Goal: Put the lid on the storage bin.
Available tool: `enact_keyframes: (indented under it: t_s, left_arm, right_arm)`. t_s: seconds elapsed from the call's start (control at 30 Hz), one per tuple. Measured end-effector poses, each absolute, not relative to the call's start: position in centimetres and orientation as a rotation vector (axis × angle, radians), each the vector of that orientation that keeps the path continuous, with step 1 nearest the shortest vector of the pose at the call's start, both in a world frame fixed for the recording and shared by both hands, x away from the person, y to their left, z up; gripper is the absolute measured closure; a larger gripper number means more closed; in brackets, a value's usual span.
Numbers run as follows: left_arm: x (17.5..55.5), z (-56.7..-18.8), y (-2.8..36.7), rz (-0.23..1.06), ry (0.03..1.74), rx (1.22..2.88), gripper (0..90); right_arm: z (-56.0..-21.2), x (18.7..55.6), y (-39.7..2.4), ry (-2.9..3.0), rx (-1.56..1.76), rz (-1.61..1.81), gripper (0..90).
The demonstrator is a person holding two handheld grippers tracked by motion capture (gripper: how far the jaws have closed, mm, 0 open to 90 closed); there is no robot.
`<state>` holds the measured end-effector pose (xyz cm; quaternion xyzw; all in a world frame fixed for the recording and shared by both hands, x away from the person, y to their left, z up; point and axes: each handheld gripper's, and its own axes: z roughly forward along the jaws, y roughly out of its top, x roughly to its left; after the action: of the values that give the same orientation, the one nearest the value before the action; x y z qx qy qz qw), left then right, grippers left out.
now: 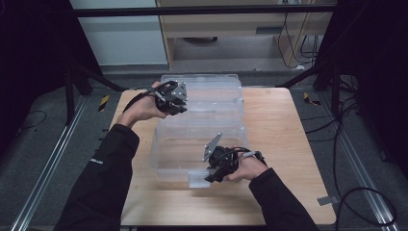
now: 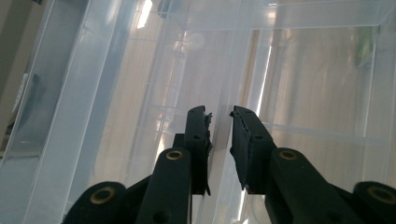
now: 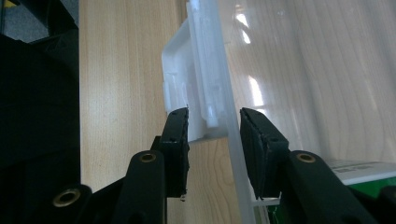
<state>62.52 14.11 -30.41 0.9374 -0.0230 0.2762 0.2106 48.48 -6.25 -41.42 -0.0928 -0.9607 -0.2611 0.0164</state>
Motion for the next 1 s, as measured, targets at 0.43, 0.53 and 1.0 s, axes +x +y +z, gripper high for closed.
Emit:
enact_keyframes:
  t_s: [0.43, 0.53, 1.0]
  left_arm:
    - [62.1, -29.9, 13.1, 0.736, -0.108, 2.691, 83.0]
    - [62.1, -29.8, 13.0, 0.747, -0.114, 2.688, 83.7]
    - [60.9, -29.1, 13.2, 0.727, -0.151, 2.685, 86.6]
  right_arm:
    - [-41.4, 48.5, -6.2, -2.999, -0.267, -0.811, 63.8]
    - [-41.4, 48.4, -6.2, -3.005, -0.265, -0.81, 63.9]
    - [-41.4, 48.3, -6.0, -3.014, -0.262, -0.777, 64.4]
